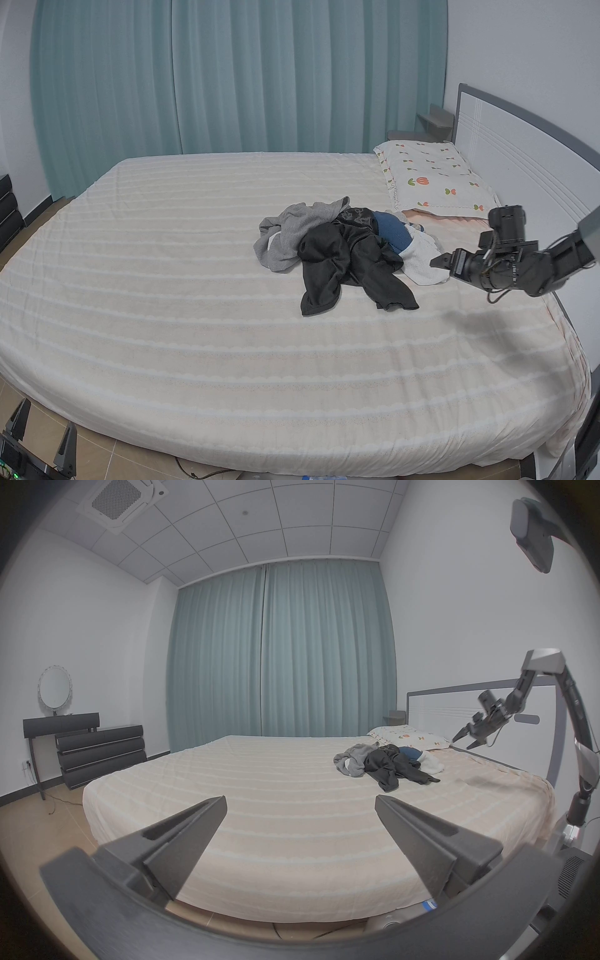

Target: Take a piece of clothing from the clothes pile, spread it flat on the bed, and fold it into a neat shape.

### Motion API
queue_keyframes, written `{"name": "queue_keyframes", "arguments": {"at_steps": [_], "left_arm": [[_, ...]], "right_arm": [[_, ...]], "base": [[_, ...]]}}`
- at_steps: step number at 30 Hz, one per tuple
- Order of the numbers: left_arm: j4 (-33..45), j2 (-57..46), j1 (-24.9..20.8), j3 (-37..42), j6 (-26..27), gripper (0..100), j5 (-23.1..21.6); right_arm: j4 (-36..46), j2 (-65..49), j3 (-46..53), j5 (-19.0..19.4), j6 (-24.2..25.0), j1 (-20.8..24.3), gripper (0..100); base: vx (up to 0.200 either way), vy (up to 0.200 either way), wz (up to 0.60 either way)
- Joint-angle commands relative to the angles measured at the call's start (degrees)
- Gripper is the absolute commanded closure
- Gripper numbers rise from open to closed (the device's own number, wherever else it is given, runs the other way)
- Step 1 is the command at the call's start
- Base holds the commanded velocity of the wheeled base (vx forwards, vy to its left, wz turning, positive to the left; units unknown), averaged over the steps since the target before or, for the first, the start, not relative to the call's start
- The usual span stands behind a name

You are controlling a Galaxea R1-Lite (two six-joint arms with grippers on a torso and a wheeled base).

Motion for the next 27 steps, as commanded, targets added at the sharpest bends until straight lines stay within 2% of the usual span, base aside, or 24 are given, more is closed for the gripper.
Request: {"name": "queue_keyframes", "arguments": {"at_steps": [1, 6, 24, 25, 27], "left_arm": [[0.0, -0.9, 0.0, 0.8, 0.0, 0, 0.0], [0.0, -0.9, 0.0, 0.8, 0.0, 0, 0.0], [0.0, -0.9, 0.0, 0.8, 0.0, 0, 0.0], [0.0, -0.9, 0.0, 0.8, 0.0, 0, 0.0], [0.0, -0.9, 0.0, 0.8, 0.1, 0, 0.0]], "right_arm": [[-0.3, 30.5, -24.6, -2.7, 7.3, 3.7, 0], [1.9, 33.1, -29.8, -2.8, 9.6, 4.7, 0], [5.8, 37.7, -37.5, -4.9, 9.5, 5.0, 0], [5.9, 37.7, -38.3, -4.9, 9.6, 5.1, 100], [5.9, 37.7, -38.3, -4.9, 9.6, 5.2, 100]], "base": [[0.0, 0.0, 0.0], [0.0, 0.0, 0.0], [0.0, 0.0, 0.0], [0.0, 0.0, 0.0], [0.0, 0.0, 0.0]]}}
